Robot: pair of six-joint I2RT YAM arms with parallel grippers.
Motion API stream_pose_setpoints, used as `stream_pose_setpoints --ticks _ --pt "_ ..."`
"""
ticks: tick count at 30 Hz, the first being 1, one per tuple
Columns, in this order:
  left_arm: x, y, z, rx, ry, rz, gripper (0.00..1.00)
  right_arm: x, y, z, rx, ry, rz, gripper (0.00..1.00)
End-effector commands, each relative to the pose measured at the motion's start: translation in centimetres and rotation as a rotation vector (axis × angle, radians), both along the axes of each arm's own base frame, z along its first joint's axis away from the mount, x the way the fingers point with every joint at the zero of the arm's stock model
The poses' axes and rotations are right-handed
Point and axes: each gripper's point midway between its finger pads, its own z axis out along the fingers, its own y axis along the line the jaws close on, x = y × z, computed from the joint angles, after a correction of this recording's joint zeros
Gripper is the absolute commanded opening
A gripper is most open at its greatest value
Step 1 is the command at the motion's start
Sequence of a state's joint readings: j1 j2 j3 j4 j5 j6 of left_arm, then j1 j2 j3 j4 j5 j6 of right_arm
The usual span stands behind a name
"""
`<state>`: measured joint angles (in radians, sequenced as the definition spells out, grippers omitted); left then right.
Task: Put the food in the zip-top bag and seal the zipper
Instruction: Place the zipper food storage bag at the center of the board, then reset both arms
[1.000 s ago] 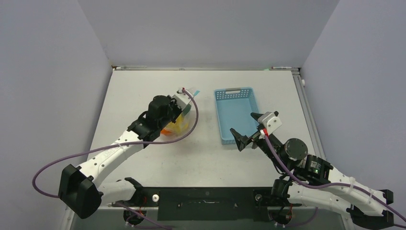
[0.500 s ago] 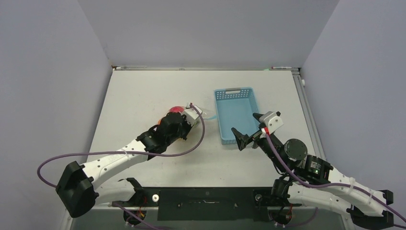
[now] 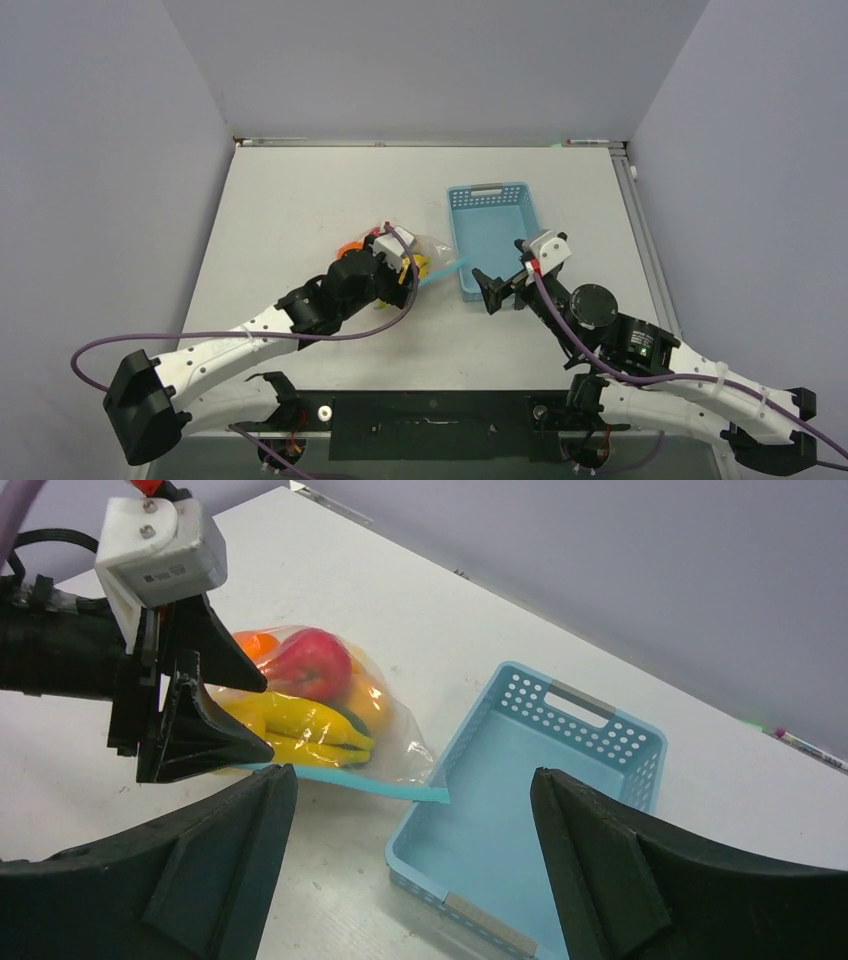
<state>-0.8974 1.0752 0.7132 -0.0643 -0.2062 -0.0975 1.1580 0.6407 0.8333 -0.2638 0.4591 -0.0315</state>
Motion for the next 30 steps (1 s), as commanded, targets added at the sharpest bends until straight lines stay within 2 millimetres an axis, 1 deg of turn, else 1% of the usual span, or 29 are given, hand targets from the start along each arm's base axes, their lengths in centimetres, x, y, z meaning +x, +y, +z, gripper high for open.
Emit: stream_pose_setpoints --ticks 1,2,3,5,6,7,8,10,12,15,22,26,29,30 --pt "-0.6 0.1 2.5 -0.082 0.0 0.021 0.66 0.3 0.7 -1.3 -0.012 0.035 -0.002 0.9" --pt "-0.8 0.2 2.9 -0.088 0.006 0.018 0.68 0.3 0.9 -1.5 -0.019 0.039 0.0 0.9" --pt "-1.0 0.2 3.3 -0.093 0.011 0.014 0.76 0.3 1.1 -1.8 -0.028 0.043 0.003 0.9" --pt "-1.4 0.3 4.4 -0.11 0.02 0.01 0.83 0.5 1.5 -2.2 -0.013 0.069 -0.008 0.9" --pt "-1.6 0.4 4.9 -0.114 0.023 0.01 0.89 0.6 1.6 -2.4 -0.013 0.075 -0.012 0.9" --pt "-1.7 0.5 5.5 -0.125 0.024 0.012 0.98 0.7 1.7 -2.6 -0.013 0.082 -0.02 0.9" --pt "-1.8 0.7 6.0 -0.129 0.026 0.015 0.96 0.8 1.9 -2.7 -0.012 0.087 -0.025 0.9" --pt "-2.1 1.1 7.3 -0.145 0.025 0.023 0.96 1.1 2.2 -3.1 -0.01 0.098 -0.038 0.9" --pt "-2.4 1.6 7.9 -0.14 0.037 0.033 0.96 1.4 2.5 -3.5 -0.017 0.108 -0.051 0.9" --pt "-2.4 2.8 9.2 -0.149 0.033 0.082 0.96 1.8 3.0 -4.0 -0.013 0.131 -0.078 0.9" --pt "-3.2 4.7 11.4 -0.181 0.003 0.114 0.96 3.4 3.1 -5.2 0.028 0.212 -0.241 0.9" --pt "-3.9 5.0 11.9 -0.16 0.015 0.083 0.96 3.8 3.8 -5.1 0.039 0.256 -0.273 0.9" --pt "-3.7 5.6 12.0 -0.138 0.024 0.115 0.96 3.9 4.3 -4.7 0.014 0.253 -0.26 0.9" --pt "-3.4 6.0 11.8 -0.123 0.032 0.131 0.96 3.9 4.5 -4.6 0.002 0.25 -0.252 0.9"
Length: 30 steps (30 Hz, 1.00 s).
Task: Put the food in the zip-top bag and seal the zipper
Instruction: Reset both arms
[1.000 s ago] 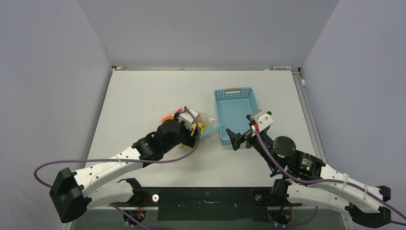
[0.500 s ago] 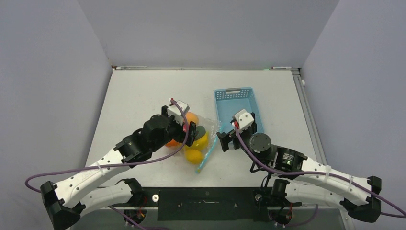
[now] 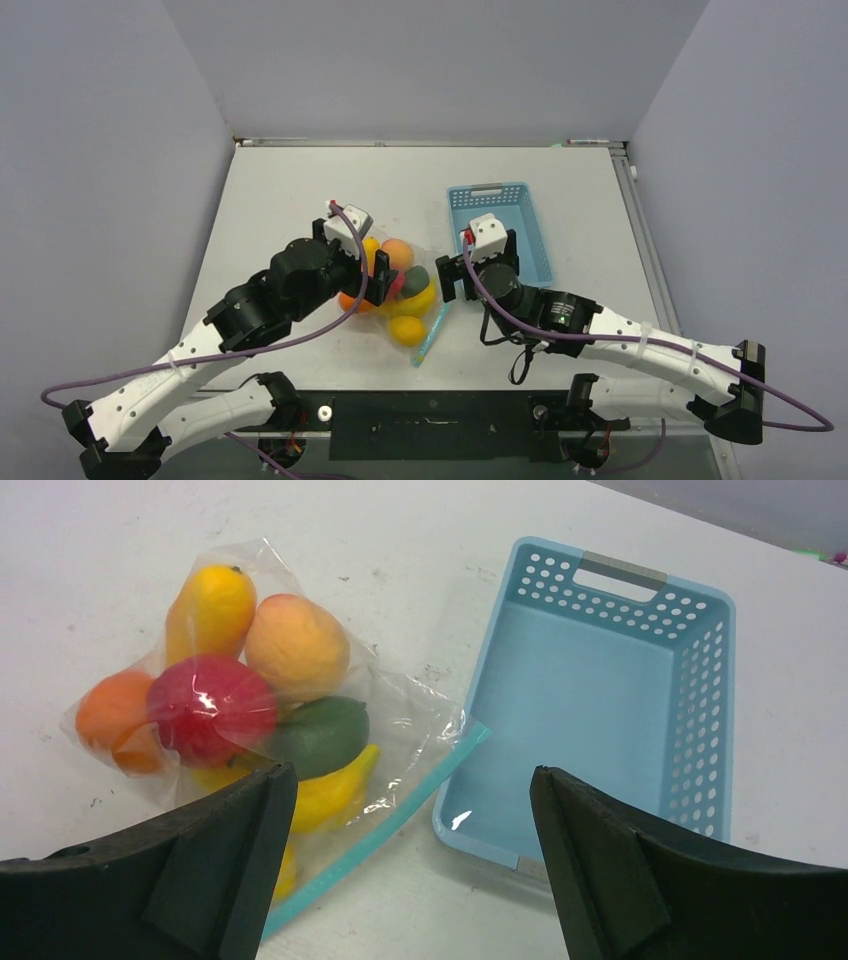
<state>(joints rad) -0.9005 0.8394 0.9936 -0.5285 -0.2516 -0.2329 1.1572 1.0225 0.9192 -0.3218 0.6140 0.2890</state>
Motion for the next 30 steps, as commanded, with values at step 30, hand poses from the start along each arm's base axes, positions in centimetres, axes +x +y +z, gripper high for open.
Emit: stream_pose_setpoints --ticks 30 --pt "5.7 10.3 -2.3 -0.062 0.021 0.419 0.96 7.8 -14.3 4.1 0.204 -0.066 -0.444 0.9"
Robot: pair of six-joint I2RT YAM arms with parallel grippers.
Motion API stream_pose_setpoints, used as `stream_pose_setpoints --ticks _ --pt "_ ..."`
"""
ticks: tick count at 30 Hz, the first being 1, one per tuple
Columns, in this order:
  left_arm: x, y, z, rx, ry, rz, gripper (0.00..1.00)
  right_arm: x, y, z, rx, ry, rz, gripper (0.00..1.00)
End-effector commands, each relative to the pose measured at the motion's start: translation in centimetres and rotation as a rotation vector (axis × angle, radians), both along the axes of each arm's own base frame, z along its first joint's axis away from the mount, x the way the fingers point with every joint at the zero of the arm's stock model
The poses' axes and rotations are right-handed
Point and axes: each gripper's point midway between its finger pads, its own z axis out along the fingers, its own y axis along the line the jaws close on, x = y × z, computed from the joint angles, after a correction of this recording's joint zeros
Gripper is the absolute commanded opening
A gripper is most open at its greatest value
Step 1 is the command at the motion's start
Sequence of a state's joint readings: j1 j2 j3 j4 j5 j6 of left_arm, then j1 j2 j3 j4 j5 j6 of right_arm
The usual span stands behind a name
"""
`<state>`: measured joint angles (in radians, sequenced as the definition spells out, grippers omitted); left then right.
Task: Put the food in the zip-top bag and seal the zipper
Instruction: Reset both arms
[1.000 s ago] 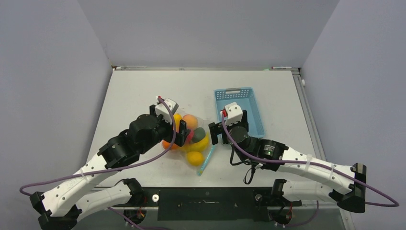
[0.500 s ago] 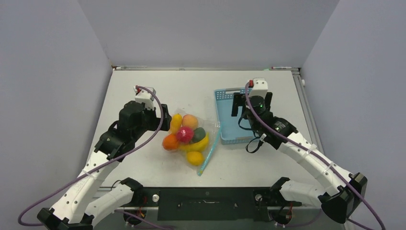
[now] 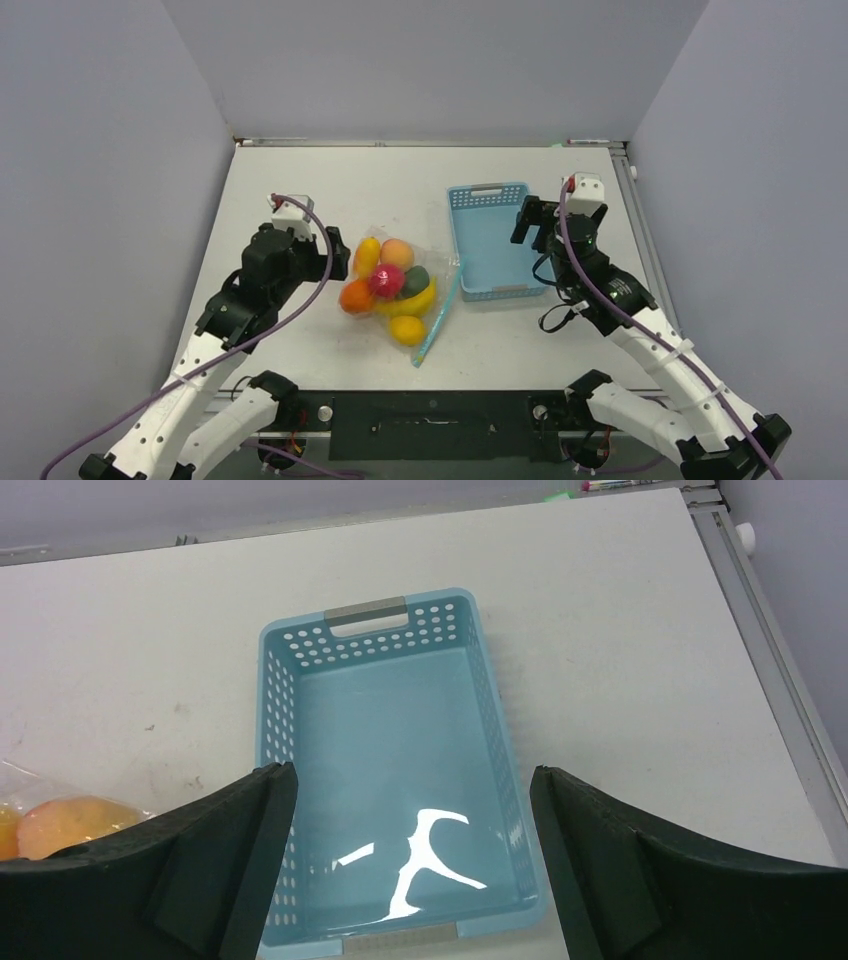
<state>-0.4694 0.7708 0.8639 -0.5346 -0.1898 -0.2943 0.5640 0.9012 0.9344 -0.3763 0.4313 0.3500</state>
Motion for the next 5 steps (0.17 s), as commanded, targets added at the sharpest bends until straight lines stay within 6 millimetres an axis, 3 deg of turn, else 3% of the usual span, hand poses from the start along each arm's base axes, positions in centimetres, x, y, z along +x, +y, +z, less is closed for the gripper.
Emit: stream_pose_setpoints --ticks 1,5 --pt "0.9 0.3 1.7 -0.016 -0.073 0.024 0.96 0.1 0.6 1.5 0.002 -0.074 0.019 0.9" --pt "1.1 0.0 1.5 -0.014 -0.065 0.017 0.96 -0.4 1.6 1.4 -0.047 -0.068 0.003 0.9"
